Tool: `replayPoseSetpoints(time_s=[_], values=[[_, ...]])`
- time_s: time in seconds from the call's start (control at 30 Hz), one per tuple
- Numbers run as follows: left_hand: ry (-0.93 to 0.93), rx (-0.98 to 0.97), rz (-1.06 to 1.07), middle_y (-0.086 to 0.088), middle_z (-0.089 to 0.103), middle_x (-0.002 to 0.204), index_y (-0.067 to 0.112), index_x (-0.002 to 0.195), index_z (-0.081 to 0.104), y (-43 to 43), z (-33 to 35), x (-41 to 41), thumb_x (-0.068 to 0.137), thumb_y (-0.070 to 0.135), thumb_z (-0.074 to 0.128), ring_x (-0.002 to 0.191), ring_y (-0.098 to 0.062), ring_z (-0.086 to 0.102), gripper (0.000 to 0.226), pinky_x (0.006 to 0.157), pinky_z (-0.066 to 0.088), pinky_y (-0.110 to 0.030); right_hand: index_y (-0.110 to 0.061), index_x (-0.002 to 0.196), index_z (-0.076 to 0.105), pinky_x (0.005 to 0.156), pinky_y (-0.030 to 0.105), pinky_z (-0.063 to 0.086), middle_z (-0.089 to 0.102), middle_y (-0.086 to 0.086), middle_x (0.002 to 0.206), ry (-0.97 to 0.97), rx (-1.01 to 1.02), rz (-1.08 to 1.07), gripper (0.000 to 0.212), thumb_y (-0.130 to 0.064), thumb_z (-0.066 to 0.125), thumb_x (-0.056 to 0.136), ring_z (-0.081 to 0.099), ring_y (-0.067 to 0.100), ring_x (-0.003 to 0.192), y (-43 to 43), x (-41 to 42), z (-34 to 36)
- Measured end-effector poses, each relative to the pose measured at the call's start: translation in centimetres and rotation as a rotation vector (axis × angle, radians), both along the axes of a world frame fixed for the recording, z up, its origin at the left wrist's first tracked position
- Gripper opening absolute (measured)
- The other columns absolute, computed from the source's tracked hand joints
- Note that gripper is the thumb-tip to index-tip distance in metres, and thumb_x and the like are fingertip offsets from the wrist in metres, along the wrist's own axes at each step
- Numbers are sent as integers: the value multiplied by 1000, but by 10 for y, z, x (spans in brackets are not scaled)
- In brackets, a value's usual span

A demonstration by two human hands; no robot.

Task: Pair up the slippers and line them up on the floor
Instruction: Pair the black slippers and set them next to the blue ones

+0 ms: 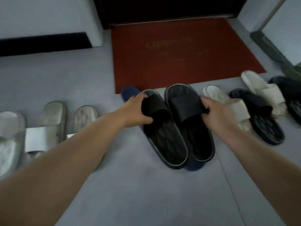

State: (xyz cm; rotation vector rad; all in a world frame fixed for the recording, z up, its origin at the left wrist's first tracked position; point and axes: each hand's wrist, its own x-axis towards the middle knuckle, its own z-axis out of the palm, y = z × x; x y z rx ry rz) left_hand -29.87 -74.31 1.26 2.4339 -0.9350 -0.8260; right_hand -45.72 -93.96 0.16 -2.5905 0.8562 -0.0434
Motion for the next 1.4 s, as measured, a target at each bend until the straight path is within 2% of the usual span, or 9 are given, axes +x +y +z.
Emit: replayPoseSetpoints(time_s=[0.1,0.23,0.37,0.67,0.87,1.0,1.17,1.27,1.4], values=[[16,166,-8,-9,53,124,13,130,39,59,-14,10,61,31,78,110,-26,54,81,95,47,-36,-24,138,43,92,36,47,63,12,125,77,111,158,57,-13,56,84,59,34,113,60,20,-18],[71,362,-104,-9,44,133,17,139,28,108,-46,-12,63,36,77,118,-25,50,93,97,46,-34,-22,142,29,81,39,52,64,13,117,245,172,336,56,-19,49,89,62,35,103,118,7,-52],[35,507,-236,-11,38,136,20,142,17,123,-74,-43,62,40,76,122,-30,46,102,97,46,-43,-24,140,26,78,37,50,65,10,113,325,248,264,50,-19,42,93,63,35,99,140,-17,-63],[13,497,-384,-13,28,145,24,146,7,126,-85,-22,62,37,81,130,-30,36,113,105,41,-43,-20,144,18,80,47,56,64,19,104,436,483,108,64,-21,51,90,67,36,88,156,-35,-85],[-40,470,-443,-13,18,150,29,148,-9,126,-88,-23,61,48,80,140,-32,21,126,112,33,-47,-31,147,10,72,33,55,53,4,104,425,608,147,76,-10,55,89,62,24,80,154,-31,-81],[-15,566,-475,-14,21,149,25,149,6,112,-77,-21,57,59,77,138,-34,24,121,113,32,-46,-25,148,5,82,31,47,54,4,109,589,513,293,86,-10,60,83,55,21,95,153,-23,-67],[-59,476,-299,-18,25,150,6,145,19,73,-51,-16,69,60,69,135,-36,32,106,110,34,-46,-18,115,49,74,20,38,54,-7,104,856,232,437,23,-15,46,93,49,20,107,136,-21,10],[-99,197,-107,-16,26,150,7,146,18,43,-43,-18,78,42,69,133,-36,34,91,108,36,-47,-13,123,54,93,32,44,57,6,123,849,108,369,32,-18,51,91,54,26,110,107,-39,42],[-48,66,37,-9,13,156,16,150,7,13,-56,-15,85,24,65,138,-38,26,87,112,33,-46,-8,136,39,95,36,44,41,14,139,741,-22,311,55,-19,59,87,53,31,115,66,-43,26]])
